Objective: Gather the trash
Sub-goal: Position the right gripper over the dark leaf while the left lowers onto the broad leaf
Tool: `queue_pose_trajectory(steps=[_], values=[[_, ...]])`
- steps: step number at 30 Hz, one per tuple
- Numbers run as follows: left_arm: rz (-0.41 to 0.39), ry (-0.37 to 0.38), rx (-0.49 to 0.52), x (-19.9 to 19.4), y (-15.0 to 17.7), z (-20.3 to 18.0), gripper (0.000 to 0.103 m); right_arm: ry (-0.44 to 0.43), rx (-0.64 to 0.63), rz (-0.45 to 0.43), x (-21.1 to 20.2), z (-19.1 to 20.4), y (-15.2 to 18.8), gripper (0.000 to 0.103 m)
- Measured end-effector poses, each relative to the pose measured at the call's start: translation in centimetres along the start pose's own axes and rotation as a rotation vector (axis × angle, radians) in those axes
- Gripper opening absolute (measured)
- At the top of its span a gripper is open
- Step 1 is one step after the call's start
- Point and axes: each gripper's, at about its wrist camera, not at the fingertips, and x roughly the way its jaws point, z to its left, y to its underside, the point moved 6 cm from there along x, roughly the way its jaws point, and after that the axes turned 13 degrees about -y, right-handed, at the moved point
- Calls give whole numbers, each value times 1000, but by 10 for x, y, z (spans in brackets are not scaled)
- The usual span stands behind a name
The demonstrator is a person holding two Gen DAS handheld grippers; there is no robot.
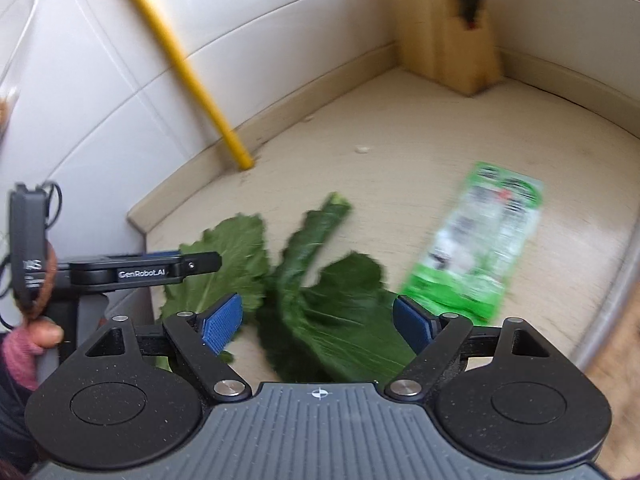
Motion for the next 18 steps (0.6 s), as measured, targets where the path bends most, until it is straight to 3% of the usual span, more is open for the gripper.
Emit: queue_pose_trajectory(steps=[5,11,15,18], values=[[29,94,44,-21,13,1,63,-15,-66,88,42,17,-4,87],[70,100,66,-18,31,1,70,34,-110,142,72,16,-5,87],[46,119,69,-18,34,-5,85,42,-125,137,71,13,-5,87],[12,91,117,-16,36,-15,86,44,-142,143,74,10,-6,87]])
